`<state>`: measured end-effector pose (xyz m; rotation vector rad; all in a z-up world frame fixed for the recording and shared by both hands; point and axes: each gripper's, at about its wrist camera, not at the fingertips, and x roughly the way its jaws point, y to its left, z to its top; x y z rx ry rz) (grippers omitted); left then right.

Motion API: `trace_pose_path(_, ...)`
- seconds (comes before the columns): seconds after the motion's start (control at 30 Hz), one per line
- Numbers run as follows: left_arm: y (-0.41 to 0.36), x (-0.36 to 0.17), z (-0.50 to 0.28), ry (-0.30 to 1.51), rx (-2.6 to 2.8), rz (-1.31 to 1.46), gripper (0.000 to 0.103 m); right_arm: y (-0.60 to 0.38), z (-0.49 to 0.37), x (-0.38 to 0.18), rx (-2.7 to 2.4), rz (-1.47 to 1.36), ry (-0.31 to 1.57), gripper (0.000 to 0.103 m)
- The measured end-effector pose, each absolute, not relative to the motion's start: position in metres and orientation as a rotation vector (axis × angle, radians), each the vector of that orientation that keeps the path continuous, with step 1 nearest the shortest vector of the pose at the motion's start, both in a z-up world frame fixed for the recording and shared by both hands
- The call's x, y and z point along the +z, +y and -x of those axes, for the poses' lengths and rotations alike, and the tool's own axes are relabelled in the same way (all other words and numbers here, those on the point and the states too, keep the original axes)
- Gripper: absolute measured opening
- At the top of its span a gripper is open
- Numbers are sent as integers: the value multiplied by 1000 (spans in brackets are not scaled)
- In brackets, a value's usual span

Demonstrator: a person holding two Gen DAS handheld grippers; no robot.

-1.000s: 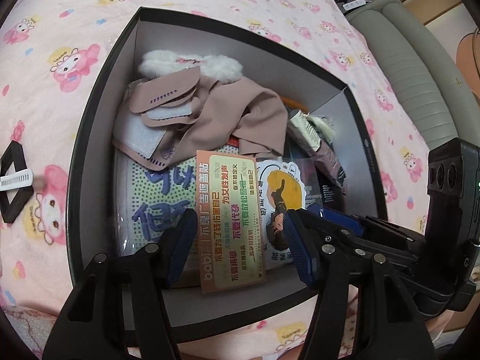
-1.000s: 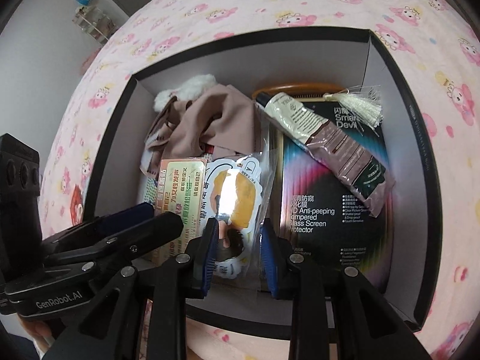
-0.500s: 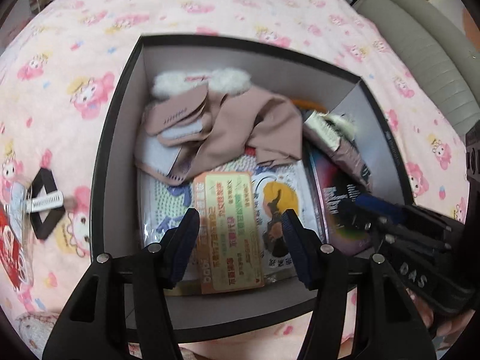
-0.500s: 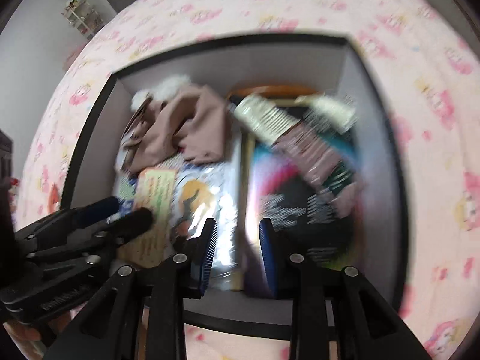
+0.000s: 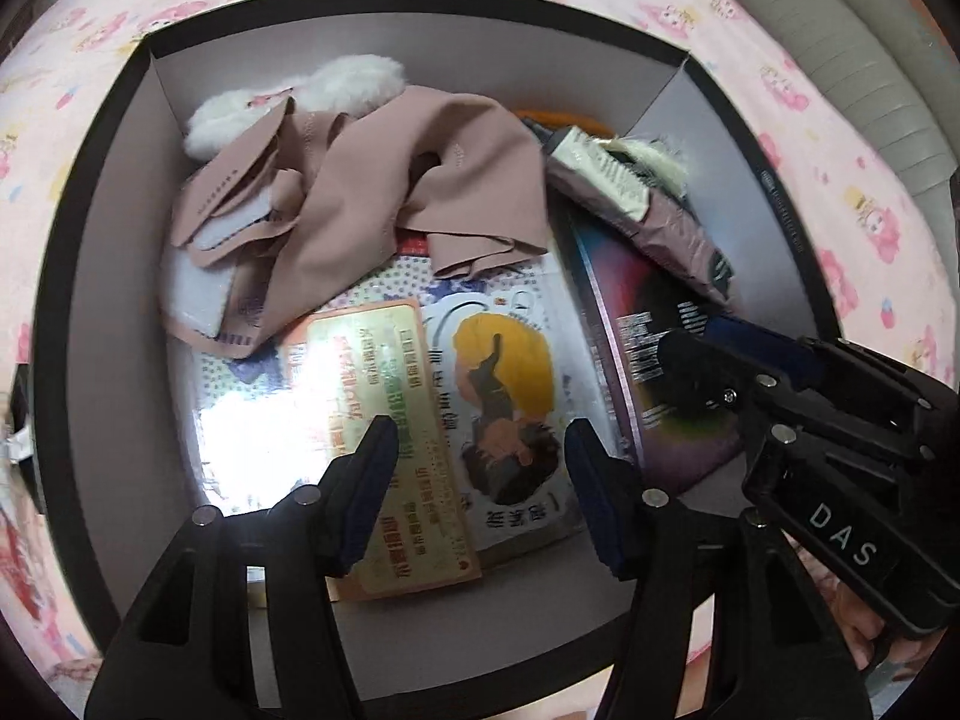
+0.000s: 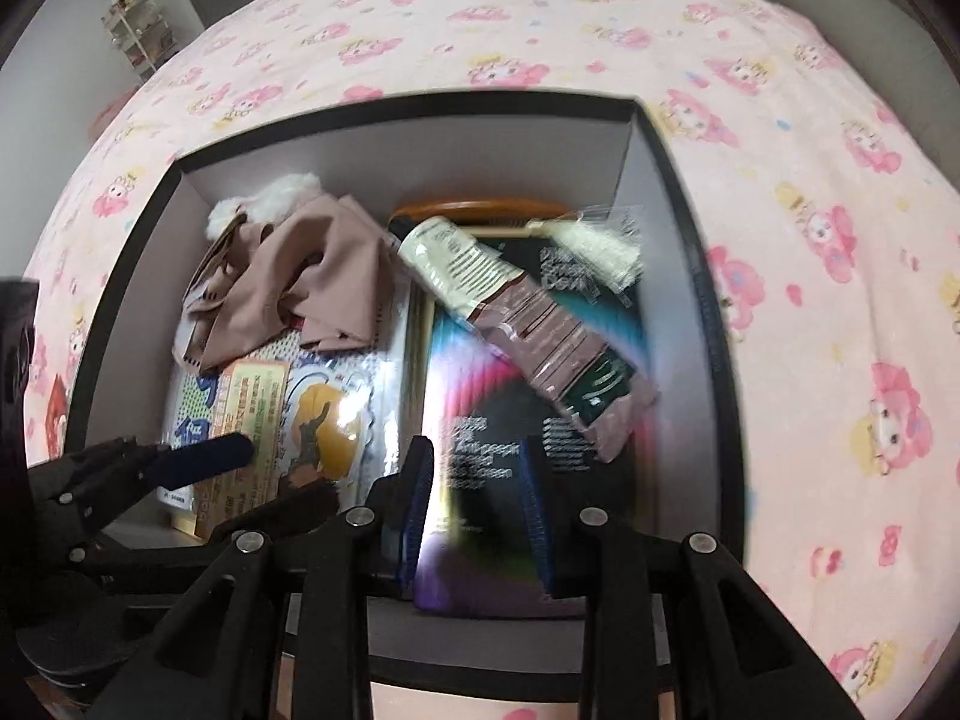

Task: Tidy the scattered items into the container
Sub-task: 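Open the left gripper to release the card and package in the box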

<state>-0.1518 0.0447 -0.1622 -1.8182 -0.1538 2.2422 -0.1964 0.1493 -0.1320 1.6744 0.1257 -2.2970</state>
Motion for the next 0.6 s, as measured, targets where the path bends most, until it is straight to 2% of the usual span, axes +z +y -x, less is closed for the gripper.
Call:
trace_pose_path(0.17, 34, -162, 147, -31, 2358, 1883, 58, 153, 200, -145, -2215, -1746, 30, 26)
trace_pose_path(0.3, 17, -153, 139, -209, 2351, 1828, 56, 153, 198, -138, -2303, -1713, 127, 26)
trace_pose_path(0.4, 13, -140, 132, -219, 2409, 1756, 55, 149, 197, -138, -2346, -1702, 223, 26)
trace_pose_path(0.6, 6, -134, 128, -345, 2372, 1689, 55, 131, 190, -150, -2250, -1719, 267, 29)
